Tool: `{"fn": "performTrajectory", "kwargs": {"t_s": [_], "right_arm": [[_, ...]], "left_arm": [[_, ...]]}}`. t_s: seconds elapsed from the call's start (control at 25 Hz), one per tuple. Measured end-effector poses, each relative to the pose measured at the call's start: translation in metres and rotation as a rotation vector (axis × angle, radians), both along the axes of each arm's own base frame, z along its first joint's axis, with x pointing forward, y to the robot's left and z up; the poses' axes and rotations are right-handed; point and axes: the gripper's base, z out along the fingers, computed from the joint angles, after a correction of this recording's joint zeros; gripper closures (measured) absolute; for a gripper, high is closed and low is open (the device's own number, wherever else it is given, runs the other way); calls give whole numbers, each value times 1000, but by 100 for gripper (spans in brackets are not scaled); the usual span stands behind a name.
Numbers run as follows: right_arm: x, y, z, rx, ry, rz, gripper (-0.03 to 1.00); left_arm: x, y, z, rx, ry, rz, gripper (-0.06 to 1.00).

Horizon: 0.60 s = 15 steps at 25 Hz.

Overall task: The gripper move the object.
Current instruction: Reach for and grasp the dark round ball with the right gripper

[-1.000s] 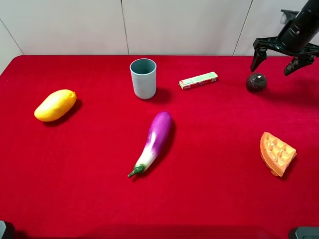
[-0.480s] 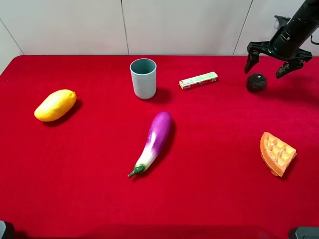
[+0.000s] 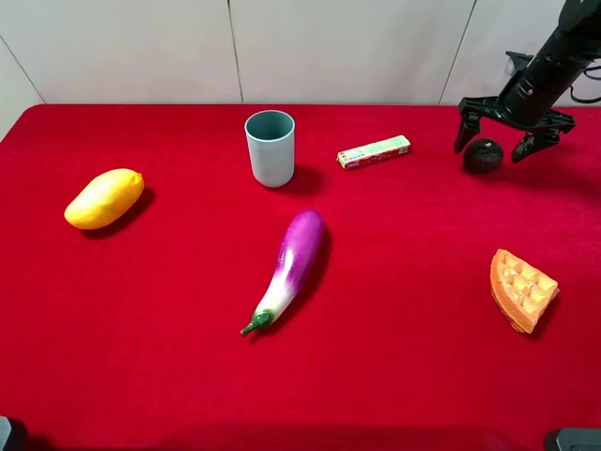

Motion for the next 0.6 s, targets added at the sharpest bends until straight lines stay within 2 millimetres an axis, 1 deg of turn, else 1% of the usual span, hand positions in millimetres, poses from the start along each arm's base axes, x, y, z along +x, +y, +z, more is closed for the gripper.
{"fn": "performTrajectory", "kwargs": {"t_s": [0.28, 0.48, 0.56, 0.6], "right_arm": [[1, 0, -13, 1, 22, -1, 27], [1, 0, -16, 1, 29, -1, 27], [0, 0, -17, 1, 31, -1, 29], [0, 0, -18, 1, 33, -1, 34]], "left_arm": [[0, 0, 0, 0, 0, 0, -5], [0, 0, 0, 0, 0, 0, -5], [0, 0, 0, 0, 0, 0, -5], [0, 0, 0, 0, 0, 0, -5]]}}
